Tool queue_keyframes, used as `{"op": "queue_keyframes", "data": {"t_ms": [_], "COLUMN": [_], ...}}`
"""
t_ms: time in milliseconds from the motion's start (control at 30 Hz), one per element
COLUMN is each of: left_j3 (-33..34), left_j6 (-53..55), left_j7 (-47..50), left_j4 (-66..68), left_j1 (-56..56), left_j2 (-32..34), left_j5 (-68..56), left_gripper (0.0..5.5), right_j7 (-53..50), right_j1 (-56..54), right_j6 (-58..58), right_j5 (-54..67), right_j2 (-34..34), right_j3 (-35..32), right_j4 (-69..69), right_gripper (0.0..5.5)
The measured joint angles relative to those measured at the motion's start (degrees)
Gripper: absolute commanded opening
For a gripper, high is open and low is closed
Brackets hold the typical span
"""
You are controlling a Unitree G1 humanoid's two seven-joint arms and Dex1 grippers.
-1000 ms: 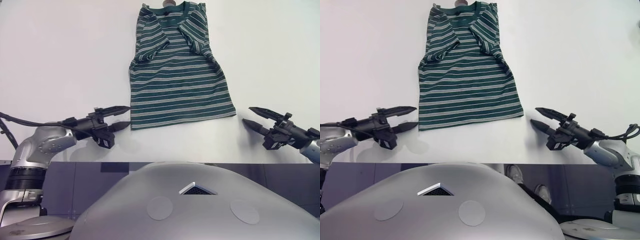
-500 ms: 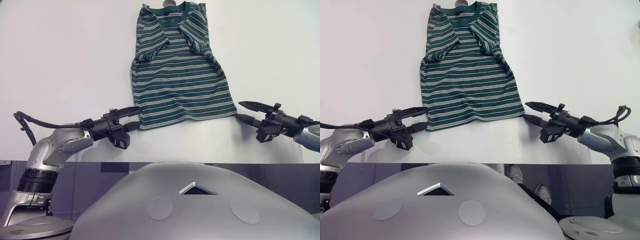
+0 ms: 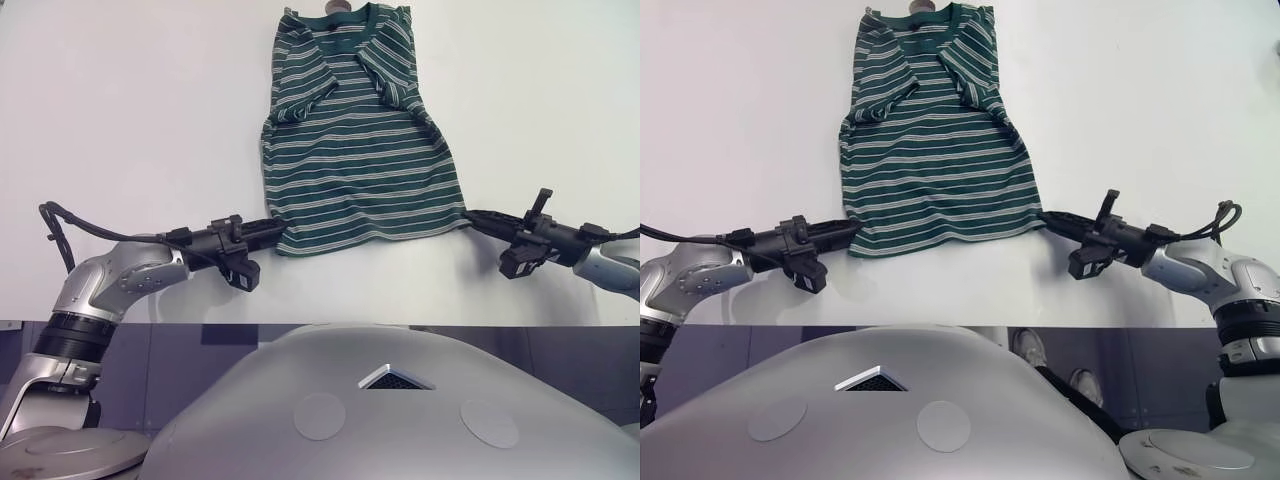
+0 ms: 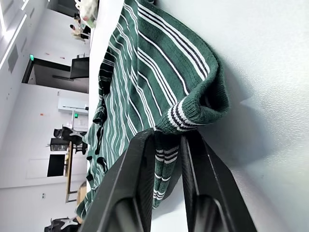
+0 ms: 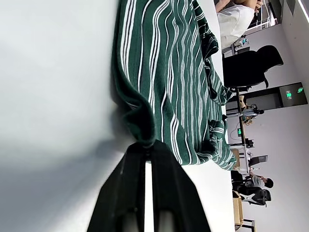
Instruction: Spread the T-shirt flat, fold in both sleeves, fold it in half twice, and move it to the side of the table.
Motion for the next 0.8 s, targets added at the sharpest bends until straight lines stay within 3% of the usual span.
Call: {"op": "queue_keyframes", "data": {"t_ms": [133,367,567,700,800], "left_j3": [-1.93,-12.63,-11.28,-8.41,-7.57], "left_j6": [0.14,9.09,32.39,48.12,55.13], "left_j7": [-1.66,-24.89,-47.95,-55.41,-60.77], "left_j4": [0.61,-3.16,-14.87,-23.68,-28.10], "left_j1": [-2.94,-10.99,-18.03,-19.13,-14.82], "left_j2": [1.23,5.04,13.83,17.38,22.55], "left_j5": [-1.44,-18.96,-46.59,-61.47,-64.24], "left_gripper": [0.01,0.01,0.01,0.01,0.01], "right_j7": [12.53,44.64,64.77,72.03,74.19], "right_j1": [-3.85,-11.54,-10.88,-4.93,1.81], "right_j6": [6.27,31.67,56.54,64.16,68.64], "right_j5": [10.50,37.33,53.91,57.12,61.01], "right_j2": [-0.65,-5.30,-17.16,-23.62,-26.82], "right_j3": [4.00,7.83,4.41,2.49,0.17], "right_j4": [-1.12,-21.19,-41.85,-50.91,-56.84], "right_gripper": [0.00,0.00,0.00,0.00,0.00]}}
